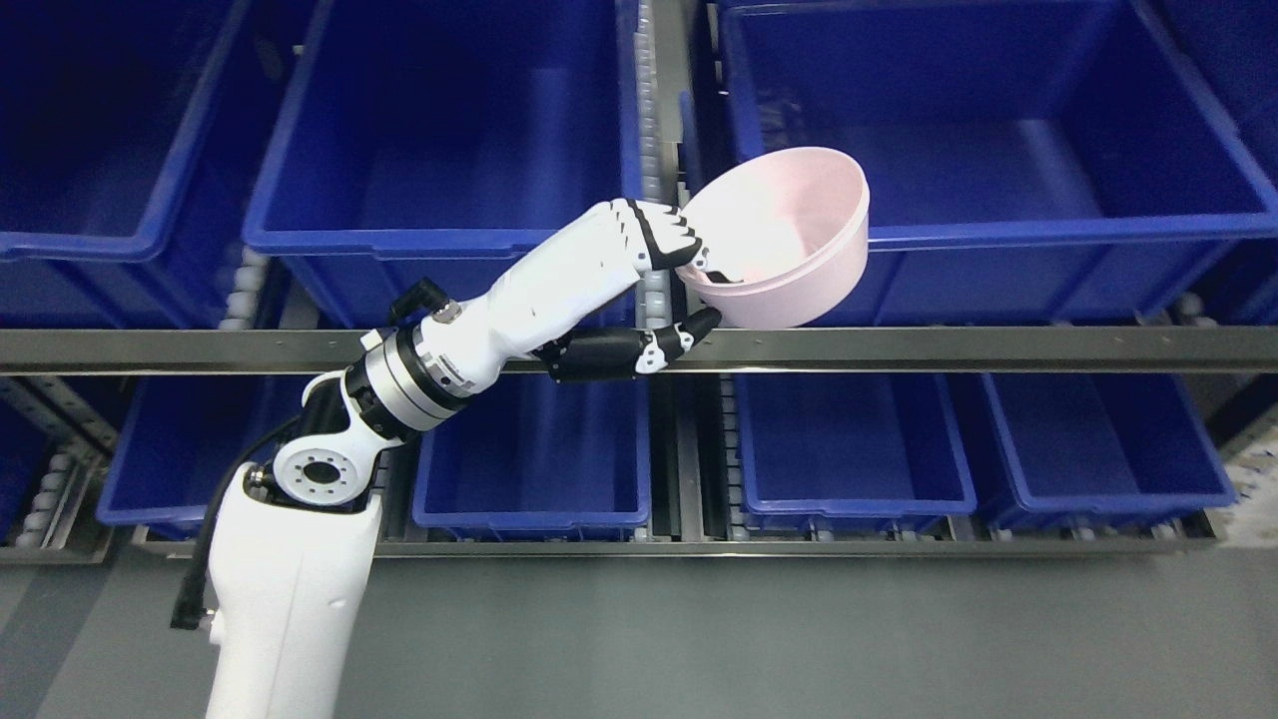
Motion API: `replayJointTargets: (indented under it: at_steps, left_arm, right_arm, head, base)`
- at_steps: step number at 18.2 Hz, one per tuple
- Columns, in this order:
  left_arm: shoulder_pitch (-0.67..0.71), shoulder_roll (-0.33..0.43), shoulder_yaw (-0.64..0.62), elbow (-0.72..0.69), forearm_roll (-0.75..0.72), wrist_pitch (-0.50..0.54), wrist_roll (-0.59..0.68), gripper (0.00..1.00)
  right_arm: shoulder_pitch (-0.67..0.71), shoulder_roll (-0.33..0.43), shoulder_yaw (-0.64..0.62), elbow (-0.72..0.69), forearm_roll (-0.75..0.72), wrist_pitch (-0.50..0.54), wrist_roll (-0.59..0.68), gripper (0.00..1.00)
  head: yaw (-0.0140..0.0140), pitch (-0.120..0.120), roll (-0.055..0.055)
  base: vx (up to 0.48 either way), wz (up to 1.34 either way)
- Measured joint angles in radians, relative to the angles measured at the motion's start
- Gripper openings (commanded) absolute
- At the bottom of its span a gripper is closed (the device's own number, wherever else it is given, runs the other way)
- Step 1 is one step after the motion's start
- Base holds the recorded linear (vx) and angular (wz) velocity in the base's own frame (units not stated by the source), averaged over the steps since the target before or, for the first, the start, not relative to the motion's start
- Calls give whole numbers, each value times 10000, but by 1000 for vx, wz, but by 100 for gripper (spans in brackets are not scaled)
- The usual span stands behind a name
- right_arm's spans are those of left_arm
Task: Stack pink IKEA bowls on left shelf middle
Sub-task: 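Carry the stacked bowls in the left hand toward the blue bin shelf, then lower the stacked bowls into the middle blue bin with the left hand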
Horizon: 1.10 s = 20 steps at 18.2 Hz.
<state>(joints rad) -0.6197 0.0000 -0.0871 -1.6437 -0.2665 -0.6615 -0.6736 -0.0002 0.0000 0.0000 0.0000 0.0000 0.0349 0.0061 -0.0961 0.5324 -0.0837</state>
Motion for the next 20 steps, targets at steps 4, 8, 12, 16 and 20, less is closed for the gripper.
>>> replayJointTargets:
  at_steps: [4, 8, 12, 16, 20]
  left_arm:
    - [-203, 0, 271, -28, 16, 148, -49, 8]
    - [-266, 0, 474, -47, 22, 176, -55, 8]
    - [-331, 0, 606, -59, 24, 374, -56, 7]
    - [-334, 0, 695, -62, -26, 535, -57, 7]
    - [-403, 4, 756, -49, -77, 1042, -58, 7]
  right_arm:
    - [0, 0, 0, 0, 0, 0, 0, 100]
    - [1, 0, 0, 0, 0, 0, 0, 100]
    - [1, 0, 0, 0, 0, 0, 0, 100]
    - [1, 0, 0, 0, 0, 0, 0, 100]
    - [0, 0, 0, 0, 0, 1, 0, 100]
  head:
    - [0, 0, 0]
    - [0, 0, 0]
    - [0, 0, 0]
    - [0, 0, 0]
    - [0, 0, 0]
  base:
    - [64, 507]
    - [77, 263]
    - [87, 148]
    - [111, -27]
    - [135, -120]
